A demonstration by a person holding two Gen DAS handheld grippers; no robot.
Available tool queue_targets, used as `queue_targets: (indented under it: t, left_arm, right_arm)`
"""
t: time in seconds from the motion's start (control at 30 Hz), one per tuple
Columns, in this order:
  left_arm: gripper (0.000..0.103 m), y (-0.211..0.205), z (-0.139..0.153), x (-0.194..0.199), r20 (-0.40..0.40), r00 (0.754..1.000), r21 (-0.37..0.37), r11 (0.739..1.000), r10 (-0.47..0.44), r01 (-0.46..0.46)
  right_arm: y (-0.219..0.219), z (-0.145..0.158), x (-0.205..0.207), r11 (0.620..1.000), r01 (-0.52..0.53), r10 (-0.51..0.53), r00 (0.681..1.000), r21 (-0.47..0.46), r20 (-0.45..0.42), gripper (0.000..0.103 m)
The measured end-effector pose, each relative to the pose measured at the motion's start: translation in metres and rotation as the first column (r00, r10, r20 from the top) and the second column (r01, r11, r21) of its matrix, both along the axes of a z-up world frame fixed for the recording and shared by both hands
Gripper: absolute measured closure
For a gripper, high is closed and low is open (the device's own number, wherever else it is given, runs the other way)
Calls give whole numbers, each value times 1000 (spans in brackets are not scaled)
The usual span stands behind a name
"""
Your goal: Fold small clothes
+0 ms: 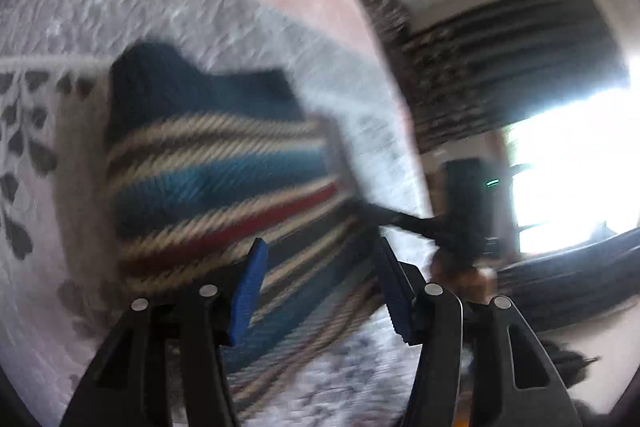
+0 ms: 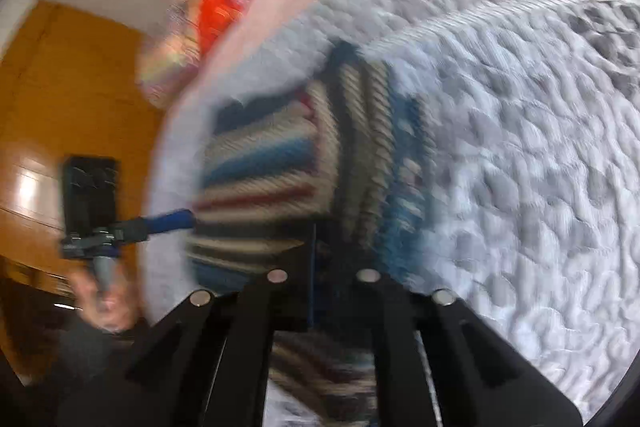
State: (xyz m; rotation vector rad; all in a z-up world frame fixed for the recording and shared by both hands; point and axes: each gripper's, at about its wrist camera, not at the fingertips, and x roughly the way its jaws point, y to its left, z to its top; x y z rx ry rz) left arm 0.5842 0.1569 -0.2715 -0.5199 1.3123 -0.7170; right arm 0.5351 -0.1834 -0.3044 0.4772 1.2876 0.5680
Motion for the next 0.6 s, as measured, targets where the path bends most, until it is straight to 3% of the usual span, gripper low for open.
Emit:
queue_targets:
  t: [0.03,0.1,0.17,0.27,0.4,0.47,0.5,0.53,0.57,0.6]
  left_arm:
    - [54,-3,-15,-2,6,1000,63,998,-6,6]
    - [59,-2,-23,-4,19,1000,65,998,20,-22]
    - [52,0,-10,-12,36,998,36,998,46,-47]
    - [49,1,7,-38,73,997,-5,1000,5,-5]
    - [48,-4,-11,-62,83,996,128,992,-34,24]
    - [48,-7,-11,-69,102,995,135,991,-20,6]
    - [43,-5,-3,-74,113,994,122,993,-2,-12]
    - [30,-1,4,-80,122,992,92,995,16,-27]
    - [24,4,12,-89,138,990,66,997,32,-41]
    - [19,9,16,-94,153,987,55,997,40,-49]
  right_arm:
    - [-2,-3,-4,1000,2,-2,1000,-12,-3,103]
    - [-14,-4,-8,998,50,-49,998,26,-30,103]
    - [-14,16,-22,999,36,-36,999,20,1,97]
    - [-16,40,-55,997,-18,16,999,72,28,97]
    - [-14,4,-66,1000,-5,6,999,9,-37,103]
    - [-27,-3,-67,996,48,-43,997,74,-70,103]
    - [-31,1,-70,993,60,-52,995,100,-81,102]
    - [-36,8,-70,988,71,-60,995,135,-84,91]
    - [-45,18,-71,980,89,-76,994,181,-80,73]
    - [-54,26,-71,974,109,-97,993,200,-70,61]
